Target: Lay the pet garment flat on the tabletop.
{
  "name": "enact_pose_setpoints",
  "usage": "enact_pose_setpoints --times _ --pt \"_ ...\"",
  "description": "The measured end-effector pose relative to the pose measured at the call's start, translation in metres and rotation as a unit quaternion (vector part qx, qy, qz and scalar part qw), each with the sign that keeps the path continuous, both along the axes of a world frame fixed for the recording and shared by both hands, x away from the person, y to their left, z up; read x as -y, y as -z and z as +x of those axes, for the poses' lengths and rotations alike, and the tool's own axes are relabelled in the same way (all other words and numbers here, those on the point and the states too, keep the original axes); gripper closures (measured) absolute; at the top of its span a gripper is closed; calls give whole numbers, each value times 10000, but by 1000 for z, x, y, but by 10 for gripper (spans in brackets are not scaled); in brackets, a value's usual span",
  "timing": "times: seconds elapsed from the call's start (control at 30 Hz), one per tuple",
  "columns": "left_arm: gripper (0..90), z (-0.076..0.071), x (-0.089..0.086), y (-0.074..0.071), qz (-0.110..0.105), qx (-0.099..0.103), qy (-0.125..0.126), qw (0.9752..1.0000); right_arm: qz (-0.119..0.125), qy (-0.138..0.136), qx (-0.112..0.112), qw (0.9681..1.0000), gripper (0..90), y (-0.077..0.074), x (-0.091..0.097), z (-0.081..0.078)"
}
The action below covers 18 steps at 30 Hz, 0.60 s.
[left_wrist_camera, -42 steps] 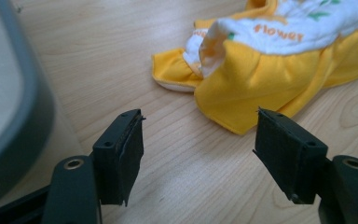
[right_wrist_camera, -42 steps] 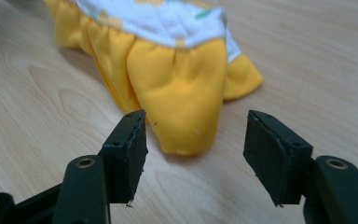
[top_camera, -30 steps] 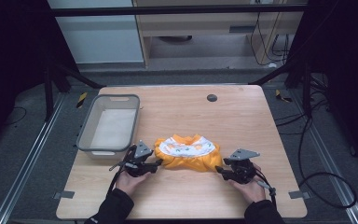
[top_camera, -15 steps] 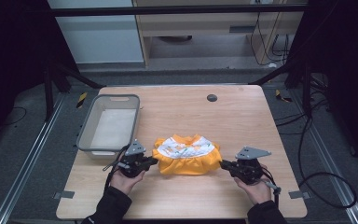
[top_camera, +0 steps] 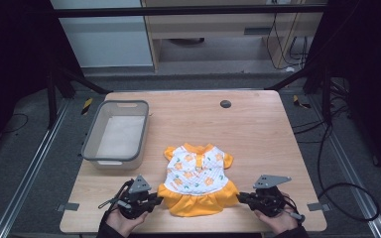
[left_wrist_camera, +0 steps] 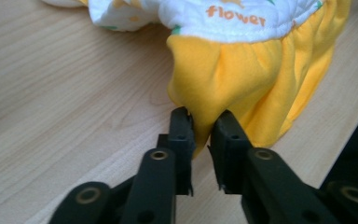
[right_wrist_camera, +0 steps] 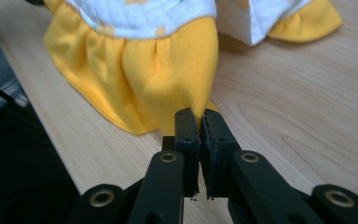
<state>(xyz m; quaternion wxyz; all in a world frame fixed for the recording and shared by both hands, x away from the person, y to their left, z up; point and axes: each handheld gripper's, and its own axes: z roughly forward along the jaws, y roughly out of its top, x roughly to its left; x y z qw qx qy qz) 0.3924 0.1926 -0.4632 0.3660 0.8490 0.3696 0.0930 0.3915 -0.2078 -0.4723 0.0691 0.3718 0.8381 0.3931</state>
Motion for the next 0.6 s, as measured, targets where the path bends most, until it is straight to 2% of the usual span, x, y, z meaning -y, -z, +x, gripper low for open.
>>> enact_pose_setpoints --times 0.07,0.13,0.17,0.2,0.27,0.37,0.5,0.53,0.57,0.6 --pt "572 -1 -4 -2 -55 178 -134 9997 -81 63 174 9998 753 3 -1 1" --pt "470 -2 -7 -3 -139 250 -195 9994 -6 98 339 9994 676 0 1 1" --pt "433 -3 -14 -8 -343 348 -280 9984 37 145 491 9987 661 -2 2 0" --pt "405 -4 -17 -11 -451 424 -325 9976 102 163 594 9980 645 -5 3 1" --pt "379 -4 -23 -19 -637 592 -368 9955 271 268 793 9961 603 -11 6 2" --pt "366 3 -28 -32 -785 831 -413 9926 411 437 1041 9928 555 -20 6 10" --pt "370 28 -21 -45 -722 1015 -506 9909 452 620 1223 9895 509 -28 3 28" --pt "372 28 -21 -45 -722 1015 -506 9909 453 658 1247 9890 501 -29 1 34" --pt "376 45 -13 -49 -620 1121 -528 9903 456 703 1265 9884 483 -30 -1 40" --pt "376 45 -13 -49 -620 1121 -528 9903 456 703 1265 9884 483 -30 -1 40"
